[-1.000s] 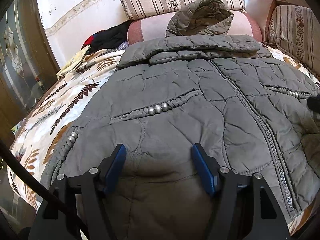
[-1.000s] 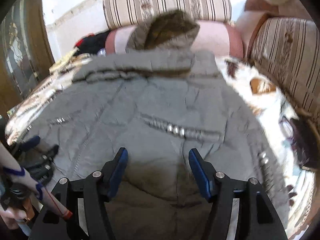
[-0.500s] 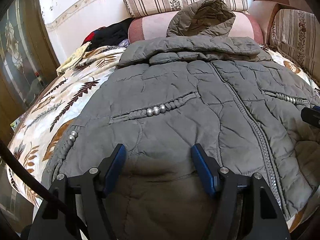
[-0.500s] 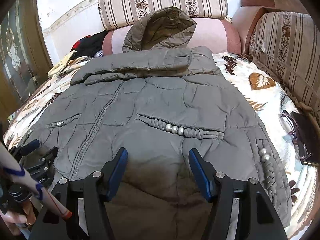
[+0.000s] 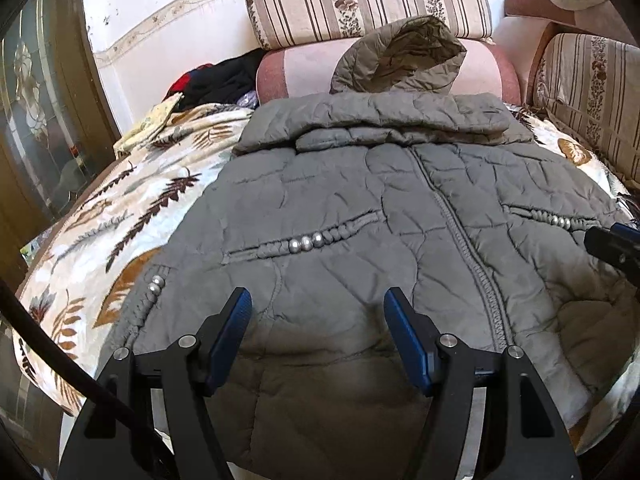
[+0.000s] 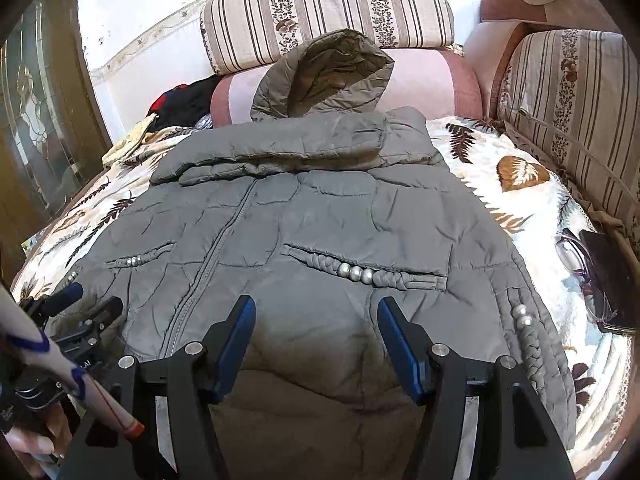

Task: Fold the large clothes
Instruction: 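Reposition both open grippers over the jacket hem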

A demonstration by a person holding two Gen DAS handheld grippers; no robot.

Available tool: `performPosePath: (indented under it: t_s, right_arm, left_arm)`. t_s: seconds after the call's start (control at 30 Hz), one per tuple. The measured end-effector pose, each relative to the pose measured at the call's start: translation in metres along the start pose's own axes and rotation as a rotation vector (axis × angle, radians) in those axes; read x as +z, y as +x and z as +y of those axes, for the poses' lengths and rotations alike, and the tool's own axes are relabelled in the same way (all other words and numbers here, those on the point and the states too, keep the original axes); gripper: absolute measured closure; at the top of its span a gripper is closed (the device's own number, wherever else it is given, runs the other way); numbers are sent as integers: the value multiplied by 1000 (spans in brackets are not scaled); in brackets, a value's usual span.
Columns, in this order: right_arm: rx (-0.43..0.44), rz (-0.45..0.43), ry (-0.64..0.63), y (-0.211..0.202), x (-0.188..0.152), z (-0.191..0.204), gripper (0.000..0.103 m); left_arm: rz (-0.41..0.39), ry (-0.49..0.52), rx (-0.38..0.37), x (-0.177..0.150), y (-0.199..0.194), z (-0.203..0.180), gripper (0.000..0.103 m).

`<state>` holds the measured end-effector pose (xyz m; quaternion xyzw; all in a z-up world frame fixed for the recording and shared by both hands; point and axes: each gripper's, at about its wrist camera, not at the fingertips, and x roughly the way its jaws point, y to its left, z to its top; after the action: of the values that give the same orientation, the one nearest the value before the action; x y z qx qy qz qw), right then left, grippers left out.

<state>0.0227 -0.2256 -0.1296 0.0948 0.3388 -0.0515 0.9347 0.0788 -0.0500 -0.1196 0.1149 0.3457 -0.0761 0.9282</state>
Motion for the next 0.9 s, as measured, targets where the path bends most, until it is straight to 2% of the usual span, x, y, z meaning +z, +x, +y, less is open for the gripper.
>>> performPosePath:
  t_s: [0.5, 0.6, 0.7, 0.8, 0.9]
  right_arm:
    - [-10, 23, -8, 5, -3, 1, 32]
    - [1, 47, -7, 6, 2, 2, 31]
    - [36, 58, 1, 2, 15, 4, 31]
    - [43, 78, -11, 0, 38, 5, 30]
    - [66, 107, 12, 2, 71, 4, 29]
  left_arm:
    - [14, -35, -32, 17, 4, 6, 35]
    - [13, -50, -33, 38, 13, 12, 35]
    - [21, -88, -29, 73, 27, 19, 35]
    - [21, -168, -32, 110, 48, 31, 31]
    - [44, -196, -28, 133, 77, 36, 30]
